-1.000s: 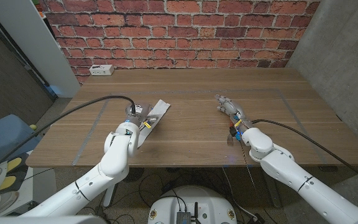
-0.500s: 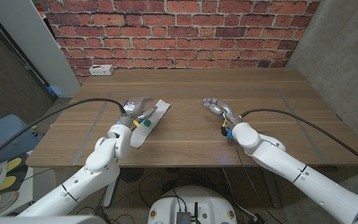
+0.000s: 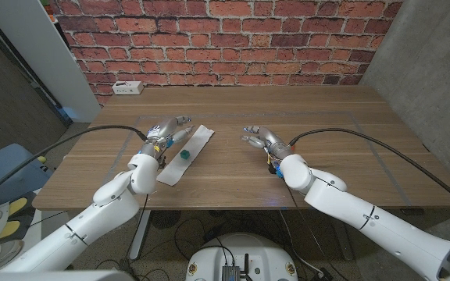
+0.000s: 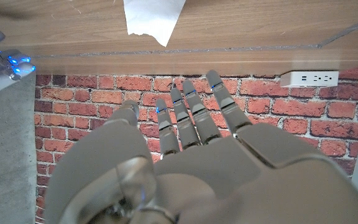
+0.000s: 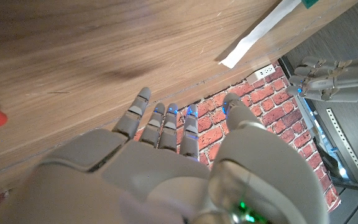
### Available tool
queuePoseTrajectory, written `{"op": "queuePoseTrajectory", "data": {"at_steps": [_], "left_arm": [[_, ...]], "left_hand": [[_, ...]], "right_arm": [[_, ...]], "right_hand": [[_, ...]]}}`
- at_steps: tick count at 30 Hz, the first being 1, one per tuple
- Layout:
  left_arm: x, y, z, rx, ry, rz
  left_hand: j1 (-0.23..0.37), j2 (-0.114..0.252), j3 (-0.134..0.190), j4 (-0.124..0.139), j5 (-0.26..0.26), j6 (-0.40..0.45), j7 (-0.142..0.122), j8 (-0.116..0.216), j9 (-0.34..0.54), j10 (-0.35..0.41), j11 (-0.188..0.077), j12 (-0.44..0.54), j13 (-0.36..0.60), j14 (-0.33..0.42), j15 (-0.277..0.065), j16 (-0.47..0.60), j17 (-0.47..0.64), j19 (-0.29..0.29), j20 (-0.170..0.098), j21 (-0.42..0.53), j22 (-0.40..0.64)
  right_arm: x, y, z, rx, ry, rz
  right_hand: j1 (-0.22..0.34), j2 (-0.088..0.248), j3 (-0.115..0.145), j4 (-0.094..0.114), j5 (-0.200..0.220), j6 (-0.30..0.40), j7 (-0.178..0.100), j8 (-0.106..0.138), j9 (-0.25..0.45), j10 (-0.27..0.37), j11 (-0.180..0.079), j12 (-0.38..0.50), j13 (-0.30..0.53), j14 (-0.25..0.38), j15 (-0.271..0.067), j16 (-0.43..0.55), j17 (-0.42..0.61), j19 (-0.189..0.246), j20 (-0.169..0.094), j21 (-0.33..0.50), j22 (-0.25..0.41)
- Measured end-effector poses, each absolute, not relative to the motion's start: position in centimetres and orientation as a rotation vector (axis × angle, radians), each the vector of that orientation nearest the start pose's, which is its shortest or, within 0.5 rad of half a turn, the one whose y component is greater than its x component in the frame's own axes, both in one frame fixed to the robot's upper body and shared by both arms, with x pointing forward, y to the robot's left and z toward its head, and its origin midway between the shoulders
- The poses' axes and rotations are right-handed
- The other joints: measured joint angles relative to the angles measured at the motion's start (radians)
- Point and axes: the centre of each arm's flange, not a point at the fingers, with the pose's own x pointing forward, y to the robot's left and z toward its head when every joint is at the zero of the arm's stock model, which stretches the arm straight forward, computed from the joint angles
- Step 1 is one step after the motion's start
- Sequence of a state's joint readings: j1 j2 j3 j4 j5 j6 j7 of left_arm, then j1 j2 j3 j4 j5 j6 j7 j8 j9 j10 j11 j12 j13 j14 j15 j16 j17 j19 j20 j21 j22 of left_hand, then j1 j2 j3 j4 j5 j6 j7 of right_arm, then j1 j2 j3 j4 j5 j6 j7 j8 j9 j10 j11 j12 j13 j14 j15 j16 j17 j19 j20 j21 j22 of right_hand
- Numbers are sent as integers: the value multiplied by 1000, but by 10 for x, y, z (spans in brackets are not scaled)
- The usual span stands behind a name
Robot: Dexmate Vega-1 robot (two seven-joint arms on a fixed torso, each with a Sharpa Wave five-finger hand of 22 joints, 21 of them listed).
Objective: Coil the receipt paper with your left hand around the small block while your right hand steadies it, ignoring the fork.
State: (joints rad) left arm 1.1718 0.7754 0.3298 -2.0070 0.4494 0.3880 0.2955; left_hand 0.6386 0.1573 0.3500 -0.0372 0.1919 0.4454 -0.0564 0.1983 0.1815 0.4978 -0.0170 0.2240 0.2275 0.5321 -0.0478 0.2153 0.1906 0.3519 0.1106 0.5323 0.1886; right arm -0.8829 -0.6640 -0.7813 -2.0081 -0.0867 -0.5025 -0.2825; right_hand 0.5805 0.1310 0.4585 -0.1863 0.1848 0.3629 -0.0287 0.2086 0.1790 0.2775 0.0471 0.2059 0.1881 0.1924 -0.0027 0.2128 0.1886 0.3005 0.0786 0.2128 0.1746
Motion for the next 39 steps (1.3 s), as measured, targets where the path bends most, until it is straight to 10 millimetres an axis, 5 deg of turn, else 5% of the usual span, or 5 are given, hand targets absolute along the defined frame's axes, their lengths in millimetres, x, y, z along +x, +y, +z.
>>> {"op": "queuePoseTrajectory", "data": {"at_steps": [5,8,11,29,39], "left_arm": [[543,284,-22,1074,-562,288],[548,290,-12,1044,-552,280],[552,293,-7,1032,-538,273],[580,293,28,1049,-422,183],[595,291,44,1084,-342,139]], "left_hand": [[7,-7,11,-11,0,-29,0,-10,3,-18,2,-7,-5,-6,-2,-6,0,5,5,0,0],[13,-13,14,-21,0,-52,5,-17,3,-33,1,-13,-5,-16,2,-12,-5,9,2,0,0],[27,-27,19,-39,-4,-71,6,-21,3,-38,-4,-16,-5,-25,0,-16,-5,18,-7,0,0],[35,-55,16,-67,-15,-78,10,-17,3,-62,4,-21,-5,-43,-4,-22,-9,57,-18,5,-3],[35,-83,11,-81,-15,-74,14,-13,3,-58,1,-21,-9,-30,1,-22,-9,88,-27,20,-3]], "right_arm": [[545,-91,-71,-935,-475,168],[542,-84,-72,-965,-481,176],[539,-79,-74,-994,-486,178],[518,-43,-80,-1144,-573,230],[508,-23,-86,-1207,-606,290]], "right_hand": [[29,-15,2,2,0,14,-14,0,0,-12,-12,-6,0,-24,-1,-10,0,-15,4,-9,0],[70,-16,10,2,0,16,-16,-5,4,-2,-53,-6,5,-17,-10,-10,0,-15,3,-9,0],[94,-15,12,4,0,23,-24,-5,5,9,-69,-6,5,1,-29,0,5,6,-6,-5,0],[127,-6,6,18,0,49,-30,-5,5,50,-43,2,5,51,-39,24,14,52,-20,12,5],[135,2,6,18,0,68,-32,-1,5,73,-53,9,5,60,-33,28,19,62,-19,12,5]]}}
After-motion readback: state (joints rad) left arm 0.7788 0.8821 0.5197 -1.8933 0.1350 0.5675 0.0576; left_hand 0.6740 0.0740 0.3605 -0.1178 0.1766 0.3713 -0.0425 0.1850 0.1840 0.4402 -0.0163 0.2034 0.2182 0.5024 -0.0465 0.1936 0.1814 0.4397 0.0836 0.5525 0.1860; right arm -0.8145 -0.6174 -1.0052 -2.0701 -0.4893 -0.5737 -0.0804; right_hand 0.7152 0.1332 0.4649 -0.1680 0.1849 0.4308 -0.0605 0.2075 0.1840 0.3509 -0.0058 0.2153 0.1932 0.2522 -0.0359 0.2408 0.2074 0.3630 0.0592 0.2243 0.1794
